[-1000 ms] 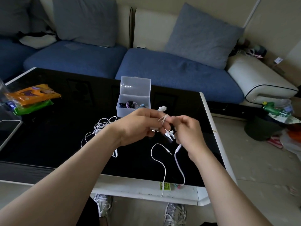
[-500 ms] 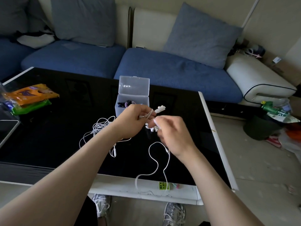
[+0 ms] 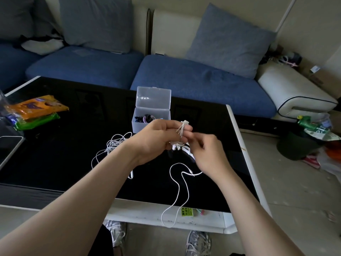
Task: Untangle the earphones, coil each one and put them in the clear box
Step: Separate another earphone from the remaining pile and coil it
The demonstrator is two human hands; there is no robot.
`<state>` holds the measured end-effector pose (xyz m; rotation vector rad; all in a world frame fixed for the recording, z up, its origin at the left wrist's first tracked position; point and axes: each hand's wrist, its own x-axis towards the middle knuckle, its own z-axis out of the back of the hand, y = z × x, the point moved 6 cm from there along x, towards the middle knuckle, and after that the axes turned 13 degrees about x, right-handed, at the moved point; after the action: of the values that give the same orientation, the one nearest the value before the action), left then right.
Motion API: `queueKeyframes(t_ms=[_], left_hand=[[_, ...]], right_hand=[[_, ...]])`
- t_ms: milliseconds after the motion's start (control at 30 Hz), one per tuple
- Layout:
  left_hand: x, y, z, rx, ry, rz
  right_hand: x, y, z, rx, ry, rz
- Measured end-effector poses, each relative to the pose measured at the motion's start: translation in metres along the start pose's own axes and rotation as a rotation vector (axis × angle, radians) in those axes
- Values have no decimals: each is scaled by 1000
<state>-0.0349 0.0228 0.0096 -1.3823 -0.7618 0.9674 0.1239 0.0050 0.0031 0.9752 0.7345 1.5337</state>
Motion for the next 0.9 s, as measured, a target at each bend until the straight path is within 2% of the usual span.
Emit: queueKeyframes(t_ms=[67, 167, 233, 300, 367, 433, 533, 700, 767, 833, 900], left_hand=[[1, 0, 7, -6, -110, -25], [2, 4, 21, 106, -270, -58], [3, 5, 24, 189, -285, -85], [3, 5, 25, 378, -285, -102], [2, 4, 21, 641, -215, -121], [3, 10, 17, 785, -85, -114], [-2, 17, 7, 722, 66, -55], [-7, 4, -4, 370, 170, -65], [-8, -1, -6, 229, 194, -71], [-7, -3, -9, 114, 207, -79], [-4, -1, -7, 47, 146, -53]], right_hand=[[-4, -2, -15, -58, 134, -52], [-11, 5, -34, -68, 287, -47], [-16, 12, -41, -107, 367, -10], [-20, 22, -46, -106, 413, 35], [-18, 34, -37, 30, 306, 96], [-14, 43, -16, 266, 95, 124], [-6, 35, 13, 555, -156, 29], [1, -6, 29, 629, -439, -245], [3, -19, 25, 490, -391, -308], [3, -25, 13, 287, -207, -329], [-1, -25, -3, 188, 3, -373]])
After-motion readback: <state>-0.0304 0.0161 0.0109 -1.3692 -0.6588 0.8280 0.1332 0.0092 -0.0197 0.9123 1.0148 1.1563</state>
